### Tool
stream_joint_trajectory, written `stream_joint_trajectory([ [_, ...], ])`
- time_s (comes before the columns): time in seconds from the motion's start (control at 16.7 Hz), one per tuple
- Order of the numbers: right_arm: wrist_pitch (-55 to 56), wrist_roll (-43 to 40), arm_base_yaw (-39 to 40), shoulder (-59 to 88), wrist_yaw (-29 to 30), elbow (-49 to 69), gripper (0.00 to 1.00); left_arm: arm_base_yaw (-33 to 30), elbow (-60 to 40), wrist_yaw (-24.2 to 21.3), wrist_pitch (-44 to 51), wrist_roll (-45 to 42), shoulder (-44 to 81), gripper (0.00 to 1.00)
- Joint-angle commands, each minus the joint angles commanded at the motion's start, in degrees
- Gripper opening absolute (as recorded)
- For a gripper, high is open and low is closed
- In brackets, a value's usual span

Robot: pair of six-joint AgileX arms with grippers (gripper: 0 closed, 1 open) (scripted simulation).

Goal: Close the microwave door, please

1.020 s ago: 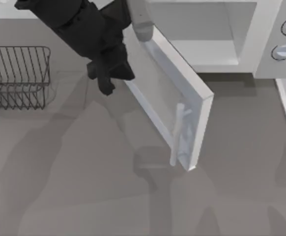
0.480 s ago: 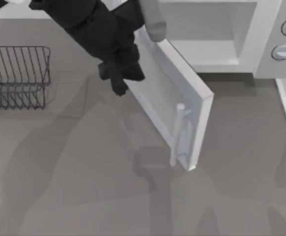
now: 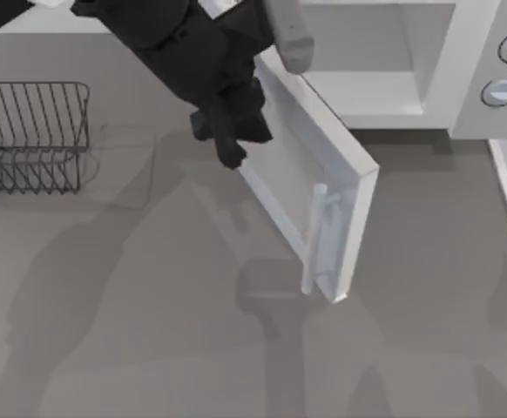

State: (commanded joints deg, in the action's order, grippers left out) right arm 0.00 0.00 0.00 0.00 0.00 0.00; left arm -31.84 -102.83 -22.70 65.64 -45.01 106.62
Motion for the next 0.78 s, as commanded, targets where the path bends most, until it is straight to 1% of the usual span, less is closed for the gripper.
stream_joint_trajectory([
  [0.12, 0.0, 0.0, 0.0, 0.0, 0.0, 0.0, 1.0, -1.0, -0.9, 0.4, -0.3, 0.9, 0.6, 0.0],
  [0.42, 0.0, 0.0, 0.0, 0.0, 0.0, 0.0, 1.0, -0.9, -1.0, 0.5, -0.4, 1.1, 0.5, 0.0],
  [0.78, 0.0, 0.0, 0.0, 0.0, 0.0, 0.0, 1.0, -3.4, -3.8, 1.3, -0.6, 3.5, 2.7, 0.0],
])
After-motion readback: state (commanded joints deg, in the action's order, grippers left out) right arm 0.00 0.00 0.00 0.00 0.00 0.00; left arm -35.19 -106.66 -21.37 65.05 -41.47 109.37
